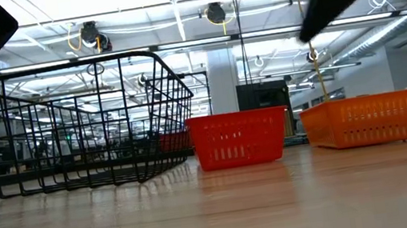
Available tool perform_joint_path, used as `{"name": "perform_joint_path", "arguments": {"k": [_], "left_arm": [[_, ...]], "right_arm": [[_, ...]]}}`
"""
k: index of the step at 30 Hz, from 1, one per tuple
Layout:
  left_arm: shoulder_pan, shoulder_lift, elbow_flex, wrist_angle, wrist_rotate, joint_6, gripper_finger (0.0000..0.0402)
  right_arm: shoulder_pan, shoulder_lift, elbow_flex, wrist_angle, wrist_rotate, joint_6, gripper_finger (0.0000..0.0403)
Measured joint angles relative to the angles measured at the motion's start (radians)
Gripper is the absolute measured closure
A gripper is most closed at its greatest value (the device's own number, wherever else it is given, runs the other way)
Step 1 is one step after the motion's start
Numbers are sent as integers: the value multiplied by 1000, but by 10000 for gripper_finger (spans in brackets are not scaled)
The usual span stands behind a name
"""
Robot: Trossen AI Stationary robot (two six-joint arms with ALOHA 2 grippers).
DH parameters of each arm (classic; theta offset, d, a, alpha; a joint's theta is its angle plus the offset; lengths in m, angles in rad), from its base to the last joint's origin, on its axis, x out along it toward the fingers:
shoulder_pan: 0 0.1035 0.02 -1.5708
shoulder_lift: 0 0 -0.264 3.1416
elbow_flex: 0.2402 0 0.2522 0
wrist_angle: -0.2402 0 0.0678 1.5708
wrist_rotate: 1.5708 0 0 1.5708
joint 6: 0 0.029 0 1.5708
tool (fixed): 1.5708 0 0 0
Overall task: Pick and place items into bin
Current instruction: Put the white charger adapter into the red basket
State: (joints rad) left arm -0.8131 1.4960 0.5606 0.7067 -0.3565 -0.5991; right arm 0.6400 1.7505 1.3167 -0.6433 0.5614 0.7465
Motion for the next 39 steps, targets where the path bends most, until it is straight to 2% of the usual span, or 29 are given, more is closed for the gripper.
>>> {"name": "perform_joint_path", "arguments": {"k": [4,11,23,35,39], "left_arm": [[0,0,0,0,-38,-1,254],[1,0,0,0,-39,-5,254],[9,0,0,1,-45,-8,254],[16,0,0,1,-45,-15,254],[21,0,0,1,-46,-15,254]], "right_arm": [[62,-48,0,-18,-93,-44,156],[129,-97,0,-65,-222,-128,175],[190,-93,-4,-112,-279,-55,192],[220,-93,-152,3,-335,-46,193],[220,-93,-186,8,-390,-25,193]]}}
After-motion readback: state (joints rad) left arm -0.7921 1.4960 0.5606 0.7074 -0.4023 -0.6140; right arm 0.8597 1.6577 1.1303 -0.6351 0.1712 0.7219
